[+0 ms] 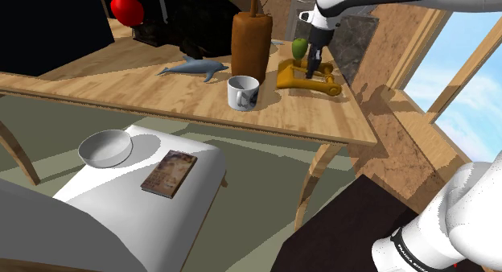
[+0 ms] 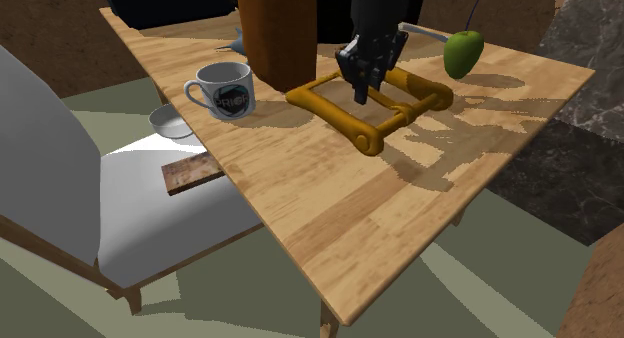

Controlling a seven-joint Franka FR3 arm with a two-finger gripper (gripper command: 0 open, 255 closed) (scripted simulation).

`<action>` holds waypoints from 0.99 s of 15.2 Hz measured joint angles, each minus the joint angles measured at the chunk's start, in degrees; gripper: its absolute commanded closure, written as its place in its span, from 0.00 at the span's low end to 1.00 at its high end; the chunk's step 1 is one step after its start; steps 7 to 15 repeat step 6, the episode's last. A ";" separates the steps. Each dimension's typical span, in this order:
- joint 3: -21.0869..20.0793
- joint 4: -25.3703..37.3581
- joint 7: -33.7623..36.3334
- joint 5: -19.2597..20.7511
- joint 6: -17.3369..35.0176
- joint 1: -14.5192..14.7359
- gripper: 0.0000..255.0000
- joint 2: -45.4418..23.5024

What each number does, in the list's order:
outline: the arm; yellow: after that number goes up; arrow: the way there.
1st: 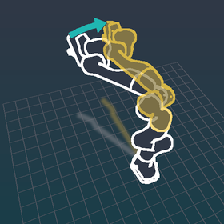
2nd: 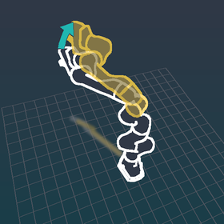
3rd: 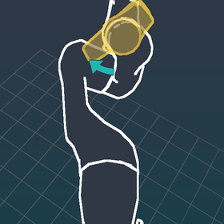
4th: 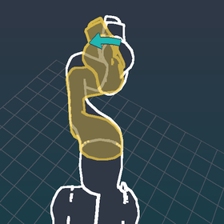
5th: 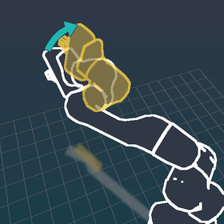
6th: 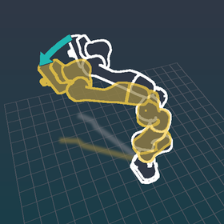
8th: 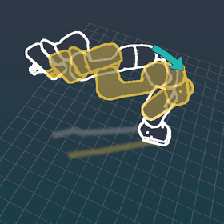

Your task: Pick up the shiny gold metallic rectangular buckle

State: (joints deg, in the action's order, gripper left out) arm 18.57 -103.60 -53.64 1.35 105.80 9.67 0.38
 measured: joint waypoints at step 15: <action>-0.02 4.31 -0.07 -0.01 -4.36 0.02 1.00 0.06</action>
